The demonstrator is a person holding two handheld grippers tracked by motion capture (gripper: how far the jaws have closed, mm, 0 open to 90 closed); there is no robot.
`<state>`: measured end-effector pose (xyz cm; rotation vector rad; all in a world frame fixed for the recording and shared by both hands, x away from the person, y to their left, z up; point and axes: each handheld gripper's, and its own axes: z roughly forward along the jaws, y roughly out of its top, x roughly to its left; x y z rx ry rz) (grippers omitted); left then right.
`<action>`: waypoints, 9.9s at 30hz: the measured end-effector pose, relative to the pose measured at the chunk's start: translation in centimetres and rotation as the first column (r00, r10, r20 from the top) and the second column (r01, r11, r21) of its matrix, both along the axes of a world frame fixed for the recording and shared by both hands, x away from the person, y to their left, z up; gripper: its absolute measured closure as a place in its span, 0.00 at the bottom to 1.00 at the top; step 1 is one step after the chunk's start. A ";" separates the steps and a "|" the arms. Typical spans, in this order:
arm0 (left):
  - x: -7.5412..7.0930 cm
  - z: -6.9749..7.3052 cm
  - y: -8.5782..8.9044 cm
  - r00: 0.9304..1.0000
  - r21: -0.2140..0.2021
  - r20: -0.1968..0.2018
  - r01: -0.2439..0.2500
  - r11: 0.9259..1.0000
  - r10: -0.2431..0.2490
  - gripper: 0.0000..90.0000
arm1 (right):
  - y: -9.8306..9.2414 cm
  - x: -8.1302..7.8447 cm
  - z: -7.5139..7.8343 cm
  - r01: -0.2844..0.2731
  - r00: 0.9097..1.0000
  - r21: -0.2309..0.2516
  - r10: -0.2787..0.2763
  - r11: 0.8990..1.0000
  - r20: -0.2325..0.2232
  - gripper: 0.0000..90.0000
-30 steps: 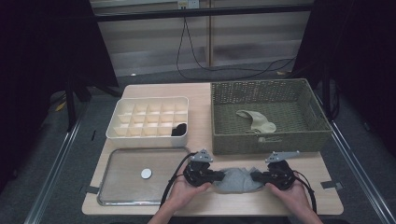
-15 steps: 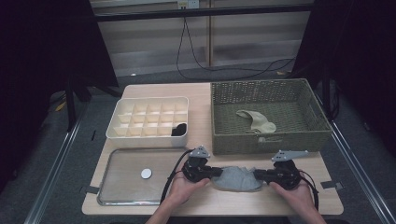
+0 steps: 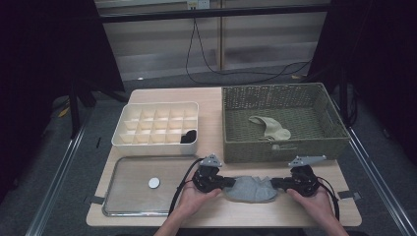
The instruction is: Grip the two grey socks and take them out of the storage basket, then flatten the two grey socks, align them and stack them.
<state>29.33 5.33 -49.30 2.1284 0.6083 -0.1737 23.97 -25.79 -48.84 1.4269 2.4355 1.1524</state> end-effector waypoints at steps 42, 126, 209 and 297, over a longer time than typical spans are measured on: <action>-0.2 0.5 1.0 1.000 0.048 -0.009 -0.006 0.999 0.006 0.54 | 0.4 0.9 -0.5 0.012 1.000 0.039 -0.012 0.999 0.002 0.75; -0.7 -0.8 -5.2 0.987 0.095 0.066 0.141 0.986 -0.147 0.86 | 3.0 -0.3 2.3 -0.021 0.998 0.157 0.012 0.987 0.058 0.94; -1.8 -0.2 0.4 0.984 0.135 0.082 0.144 0.980 -0.156 0.66 | 10.9 2.6 0.8 -0.163 0.986 0.090 0.165 0.983 -0.022 0.93; -0.3 -0.1 -1.9 0.992 0.110 0.085 0.079 0.991 -0.089 0.91 | 5.7 2.3 0.1 -0.070 0.997 0.118 0.072 0.991 -0.015 0.85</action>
